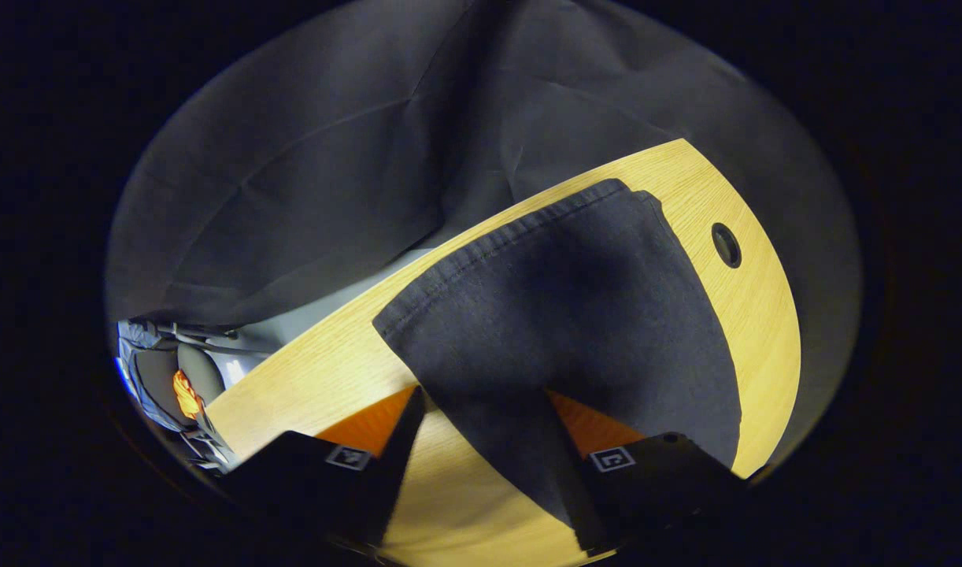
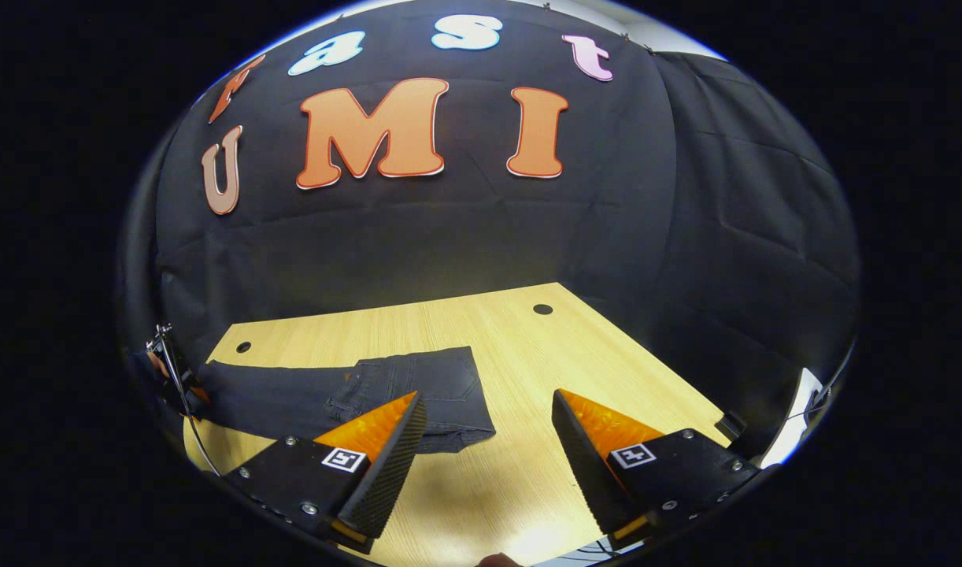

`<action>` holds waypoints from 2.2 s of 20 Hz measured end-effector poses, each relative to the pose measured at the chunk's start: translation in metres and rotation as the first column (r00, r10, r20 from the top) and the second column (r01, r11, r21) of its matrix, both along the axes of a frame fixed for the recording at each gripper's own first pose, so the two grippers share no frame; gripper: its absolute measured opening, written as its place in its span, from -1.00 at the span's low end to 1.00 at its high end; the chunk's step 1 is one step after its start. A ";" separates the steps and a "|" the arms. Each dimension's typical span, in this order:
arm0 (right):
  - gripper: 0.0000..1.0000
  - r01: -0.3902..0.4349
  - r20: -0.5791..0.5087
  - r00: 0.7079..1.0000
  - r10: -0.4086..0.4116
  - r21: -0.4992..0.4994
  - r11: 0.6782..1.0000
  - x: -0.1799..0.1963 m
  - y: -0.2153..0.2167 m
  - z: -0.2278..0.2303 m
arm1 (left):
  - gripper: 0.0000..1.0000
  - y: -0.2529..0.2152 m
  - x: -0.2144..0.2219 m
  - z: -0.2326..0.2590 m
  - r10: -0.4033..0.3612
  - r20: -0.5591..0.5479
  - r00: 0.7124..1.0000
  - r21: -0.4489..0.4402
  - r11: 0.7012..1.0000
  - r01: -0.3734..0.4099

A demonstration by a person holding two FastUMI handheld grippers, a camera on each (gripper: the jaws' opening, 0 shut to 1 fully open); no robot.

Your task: Grasp the waist and the cuffs of the jeans and fold them to make the two legs overlap; first hold the waist and fold one-third of the jeans toward the cuffs, then hold the cuffs and fold the remaining one-third in the same direction to finish folding.

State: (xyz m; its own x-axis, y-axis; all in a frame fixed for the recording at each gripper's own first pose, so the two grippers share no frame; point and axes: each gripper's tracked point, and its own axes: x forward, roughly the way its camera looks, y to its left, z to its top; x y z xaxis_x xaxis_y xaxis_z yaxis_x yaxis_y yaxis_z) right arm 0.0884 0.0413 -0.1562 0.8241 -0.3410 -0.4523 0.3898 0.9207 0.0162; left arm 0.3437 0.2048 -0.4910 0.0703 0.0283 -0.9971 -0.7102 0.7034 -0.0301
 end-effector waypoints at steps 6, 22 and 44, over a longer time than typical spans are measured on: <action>0.94 0.003 -0.043 0.999 -0.003 -0.002 1.000 -0.022 -0.017 -0.009 | -0.90 -0.007 0.030 -0.002 -0.193 0.236 0.952 0.108 0.979 0.171; 0.94 -0.147 0.005 0.989 0.147 0.020 0.989 0.042 -0.002 0.021 | -0.96 -0.042 0.071 0.141 -0.232 0.662 0.713 0.029 0.958 0.284; 0.94 -0.177 0.057 0.983 0.174 0.056 0.983 0.041 -0.118 0.008 | -0.96 -0.339 0.038 0.279 -0.487 0.738 0.466 0.128 0.780 0.612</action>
